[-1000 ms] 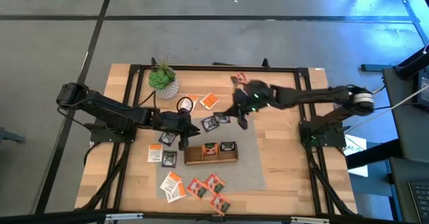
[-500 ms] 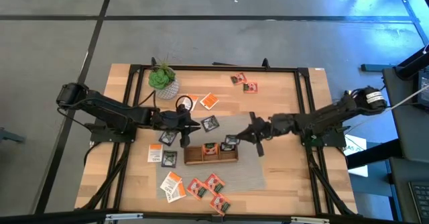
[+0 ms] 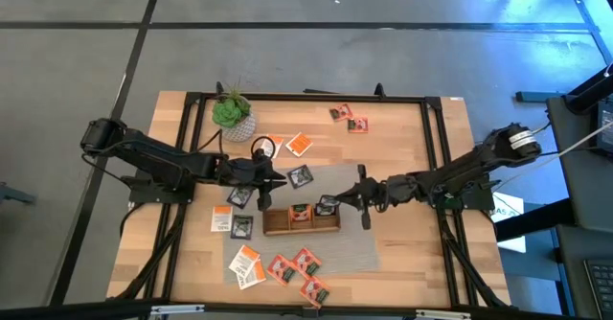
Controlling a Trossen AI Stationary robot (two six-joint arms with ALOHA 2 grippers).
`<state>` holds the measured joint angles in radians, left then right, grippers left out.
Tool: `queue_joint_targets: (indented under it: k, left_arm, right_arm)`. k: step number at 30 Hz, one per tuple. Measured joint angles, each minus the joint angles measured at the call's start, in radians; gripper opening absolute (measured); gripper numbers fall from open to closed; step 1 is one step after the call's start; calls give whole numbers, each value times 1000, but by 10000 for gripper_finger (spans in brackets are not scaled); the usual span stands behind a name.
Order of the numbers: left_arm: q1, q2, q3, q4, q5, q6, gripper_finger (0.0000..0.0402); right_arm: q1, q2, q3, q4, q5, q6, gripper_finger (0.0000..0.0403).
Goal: Pick & Place Tea
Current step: Put the purple tea bag into the right section of the wooden organizer
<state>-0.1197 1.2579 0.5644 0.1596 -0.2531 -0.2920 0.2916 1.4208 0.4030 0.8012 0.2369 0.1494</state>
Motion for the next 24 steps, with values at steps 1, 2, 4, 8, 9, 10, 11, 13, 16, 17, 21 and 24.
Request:
queue_joint_targets:
  k: [1, 2, 4, 8, 9, 10, 11, 13, 16, 17, 21, 24]
  left_arm:
    - [0, 0, 0, 0, 0, 0, 70]
    - [0, 0, 0, 0, 0, 0, 70]
    - [0, 0, 0, 0, 0, 0, 70]
    - [0, 0, 0, -2, 0, 0, 70]
    - [0, 0, 0, -2, 0, 0, 70]
    - [0, 0, 0, -2, 0, 0, 69]
    - [0, 0, 0, -2, 0, 0, 69]
    - [0, 0, 0, -2, 0, 0, 68]
    - [0, 0, 0, -2, 0, 0, 70]
    - [0, 0, 0, -2, 0, 0, 70]
    - [0, 0, 0, -3, 0, 0, 68]
    - [0, 0, 0, -3, 0, 0, 67]
  right_arm:
    - [0, 19, 0, 18, -3, -1, 12]
    - [0, 36, 0, 37, -7, -1, 12]
    - [0, 69, 0, 57, -18, -3, 12]
    - [0, 125, 0, 73, -21, -21, 12]
    - [0, 138, 0, 79, -21, -25, 12]
    - [0, 150, 0, 88, -21, -29, 12]
    - [0, 162, 0, 100, -21, -33, 12]
    - [0, 180, 0, 120, -21, -49, 12]
    - [0, 206, 1, 125, -21, -56, 12]
    - [0, 214, 1, 126, -21, -55, 12]
    - [-1, 241, 1, 126, -20, -55, 12]
    - [-1, 248, 1, 126, -20, -57, 12]
